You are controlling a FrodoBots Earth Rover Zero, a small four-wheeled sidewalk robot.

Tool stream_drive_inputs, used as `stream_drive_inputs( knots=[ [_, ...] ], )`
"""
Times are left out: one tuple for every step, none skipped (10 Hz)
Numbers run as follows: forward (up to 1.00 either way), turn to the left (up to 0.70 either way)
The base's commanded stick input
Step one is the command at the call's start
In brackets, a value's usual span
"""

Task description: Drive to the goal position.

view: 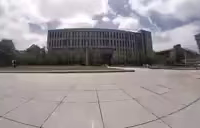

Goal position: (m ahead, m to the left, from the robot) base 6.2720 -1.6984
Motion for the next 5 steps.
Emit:
stream_drive_inputs(
  knots=[
    [0.81,-0.40],
    [1.00,-0.13],
    [1.00,0.00],
    [1.00,0.00],
    [1.00,0.00]
  ],
)
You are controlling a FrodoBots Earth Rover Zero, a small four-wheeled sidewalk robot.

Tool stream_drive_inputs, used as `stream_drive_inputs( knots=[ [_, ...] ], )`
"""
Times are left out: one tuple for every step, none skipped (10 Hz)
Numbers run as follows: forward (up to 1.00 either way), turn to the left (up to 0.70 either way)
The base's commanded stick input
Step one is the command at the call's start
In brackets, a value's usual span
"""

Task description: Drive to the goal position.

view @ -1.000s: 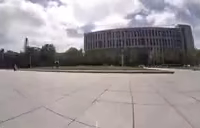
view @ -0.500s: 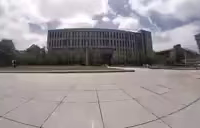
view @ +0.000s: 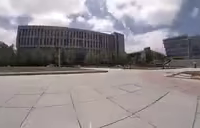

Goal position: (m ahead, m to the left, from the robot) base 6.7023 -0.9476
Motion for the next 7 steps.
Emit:
stream_drive_inputs(
  knots=[
    [1.00,-0.02],
    [1.00,-0.14],
    [1.00,-0.27],
    [1.00,-0.28],
    [1.00,-0.28],
    [1.00,-0.28],
    [1.00,-0.28]
  ],
)
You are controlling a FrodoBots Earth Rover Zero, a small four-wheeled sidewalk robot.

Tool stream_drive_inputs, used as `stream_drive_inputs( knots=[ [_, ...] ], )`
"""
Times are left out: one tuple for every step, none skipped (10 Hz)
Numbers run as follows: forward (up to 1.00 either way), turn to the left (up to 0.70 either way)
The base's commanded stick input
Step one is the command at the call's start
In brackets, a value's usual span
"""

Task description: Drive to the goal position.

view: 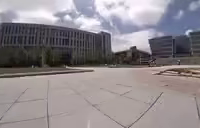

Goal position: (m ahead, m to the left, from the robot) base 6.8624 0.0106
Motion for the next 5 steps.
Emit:
stream_drive_inputs(
  knots=[
    [1.00,-0.28],
    [1.00,-0.28],
    [1.00,-0.28],
    [1.00,-0.28],
    [1.00,-0.28]
  ],
)
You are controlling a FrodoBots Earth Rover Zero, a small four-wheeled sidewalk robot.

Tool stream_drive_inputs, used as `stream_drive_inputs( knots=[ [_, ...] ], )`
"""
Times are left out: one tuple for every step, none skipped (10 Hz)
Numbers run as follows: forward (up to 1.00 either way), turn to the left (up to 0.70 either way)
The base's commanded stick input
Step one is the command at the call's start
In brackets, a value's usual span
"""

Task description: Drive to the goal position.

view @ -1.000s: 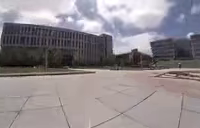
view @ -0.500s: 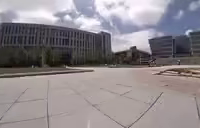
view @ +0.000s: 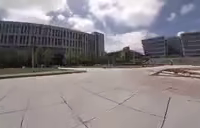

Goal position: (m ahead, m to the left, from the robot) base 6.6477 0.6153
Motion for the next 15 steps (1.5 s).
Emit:
stream_drive_inputs(
  knots=[
    [1.00,-0.28],
    [1.00,-0.03],
    [1.00,0.00],
    [1.00,0.00],
    [1.00,0.00],
    [1.00,0.00],
    [1.00,0.00],
    [1.00,0.00],
    [1.00,0.00],
    [1.00,0.00],
    [1.00,0.00],
    [1.00,-0.07],
    [1.00,-0.08],
    [1.00,-0.01],
    [1.00,-0.03]
  ],
)
